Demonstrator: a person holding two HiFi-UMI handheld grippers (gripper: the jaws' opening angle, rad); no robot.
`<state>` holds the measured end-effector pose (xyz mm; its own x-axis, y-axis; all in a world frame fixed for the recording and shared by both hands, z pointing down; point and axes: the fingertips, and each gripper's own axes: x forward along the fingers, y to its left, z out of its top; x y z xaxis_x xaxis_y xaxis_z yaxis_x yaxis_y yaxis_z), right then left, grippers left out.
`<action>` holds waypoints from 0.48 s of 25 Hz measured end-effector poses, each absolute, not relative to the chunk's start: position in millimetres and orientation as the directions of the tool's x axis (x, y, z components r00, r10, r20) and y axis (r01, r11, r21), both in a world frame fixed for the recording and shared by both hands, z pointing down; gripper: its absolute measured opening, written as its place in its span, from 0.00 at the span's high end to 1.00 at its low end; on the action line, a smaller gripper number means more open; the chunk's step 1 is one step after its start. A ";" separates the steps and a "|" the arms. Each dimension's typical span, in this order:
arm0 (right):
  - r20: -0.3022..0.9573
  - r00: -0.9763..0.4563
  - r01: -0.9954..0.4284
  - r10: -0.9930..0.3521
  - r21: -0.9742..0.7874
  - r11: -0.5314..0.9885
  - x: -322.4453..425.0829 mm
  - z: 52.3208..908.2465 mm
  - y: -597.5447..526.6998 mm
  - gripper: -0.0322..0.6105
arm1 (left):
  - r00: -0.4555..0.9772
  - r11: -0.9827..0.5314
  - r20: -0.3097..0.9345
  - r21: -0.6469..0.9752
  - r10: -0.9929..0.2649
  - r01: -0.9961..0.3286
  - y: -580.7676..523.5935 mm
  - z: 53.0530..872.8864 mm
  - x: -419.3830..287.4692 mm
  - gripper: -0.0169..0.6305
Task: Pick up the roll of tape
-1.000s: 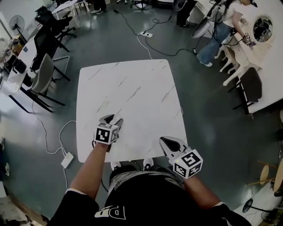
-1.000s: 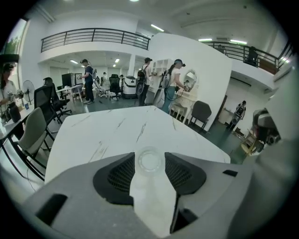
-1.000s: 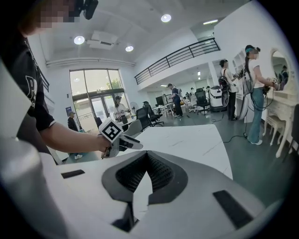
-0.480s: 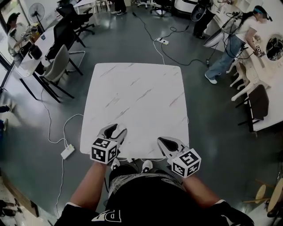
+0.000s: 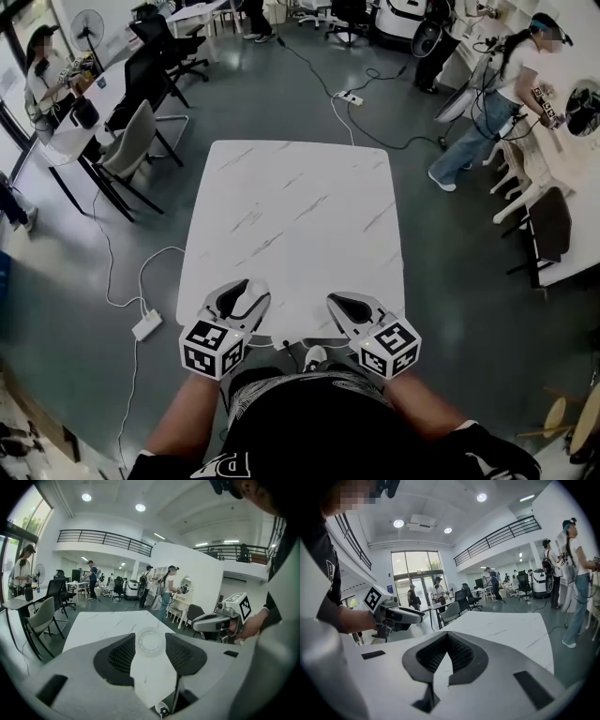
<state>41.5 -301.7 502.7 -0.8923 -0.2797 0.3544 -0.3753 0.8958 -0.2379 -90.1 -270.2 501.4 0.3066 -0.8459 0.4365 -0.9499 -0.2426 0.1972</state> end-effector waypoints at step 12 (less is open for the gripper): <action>0.339 -0.852 -0.481 -0.398 -0.210 0.851 -3.6 477.0 -239.3 0.94 | 0.445 -0.402 0.388 0.189 -0.807 -0.896 -207.1 463.8 -104.6 0.65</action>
<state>-3.6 -239.3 477.0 -0.8523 -0.3980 0.3395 -0.4811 0.8511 -0.2101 -104.6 -207.1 463.8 0.4447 -0.8073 0.3879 -0.8957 -0.4025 0.1892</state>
